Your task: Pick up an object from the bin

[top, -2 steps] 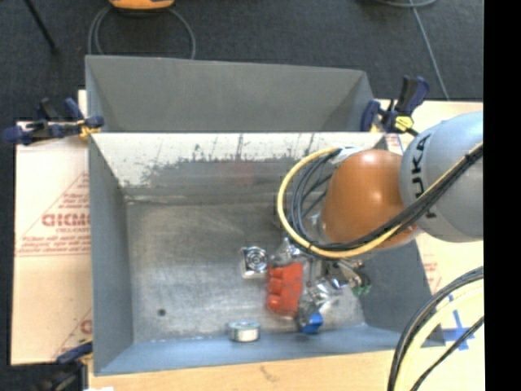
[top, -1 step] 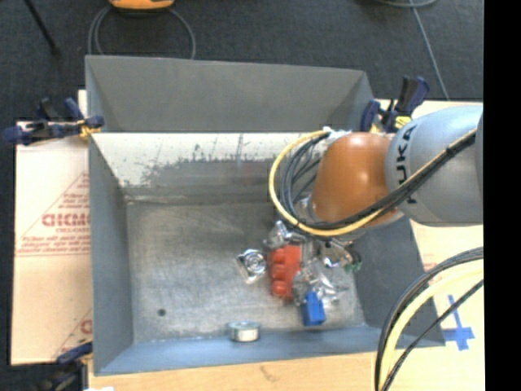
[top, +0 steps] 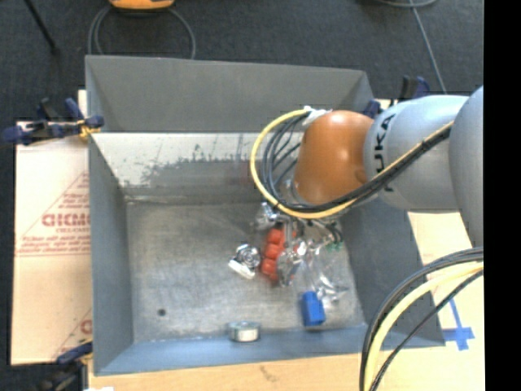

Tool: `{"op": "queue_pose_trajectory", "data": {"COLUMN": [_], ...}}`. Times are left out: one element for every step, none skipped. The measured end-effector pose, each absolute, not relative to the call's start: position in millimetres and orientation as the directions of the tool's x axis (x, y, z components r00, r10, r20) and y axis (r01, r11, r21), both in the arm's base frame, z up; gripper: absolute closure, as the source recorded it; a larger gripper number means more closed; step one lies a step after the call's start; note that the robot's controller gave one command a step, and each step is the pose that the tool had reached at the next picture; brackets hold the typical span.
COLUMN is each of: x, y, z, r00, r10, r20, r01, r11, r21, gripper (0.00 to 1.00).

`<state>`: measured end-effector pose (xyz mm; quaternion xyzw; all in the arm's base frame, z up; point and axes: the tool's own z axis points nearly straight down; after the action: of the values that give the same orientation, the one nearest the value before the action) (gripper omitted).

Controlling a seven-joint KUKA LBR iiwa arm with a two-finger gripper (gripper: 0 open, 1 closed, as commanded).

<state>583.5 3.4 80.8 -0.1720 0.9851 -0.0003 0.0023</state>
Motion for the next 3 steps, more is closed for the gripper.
{"op": "queue_pose_trajectory", "data": {"x": [551.1,600.1,599.7], "y": [0,-36,-35], "z": [85,78,79], "r00": [-0.925,-0.901,-0.902], "r10": [-0.380,-0.434,-0.433], "r20": [-0.001,-0.005,-0.007], "r01": [-0.380,-0.434,-0.433], "r11": [0.925,0.901,0.902], "r21": [0.000,-0.003,-0.002], "gripper": [0.00,0.00,1.00]}}
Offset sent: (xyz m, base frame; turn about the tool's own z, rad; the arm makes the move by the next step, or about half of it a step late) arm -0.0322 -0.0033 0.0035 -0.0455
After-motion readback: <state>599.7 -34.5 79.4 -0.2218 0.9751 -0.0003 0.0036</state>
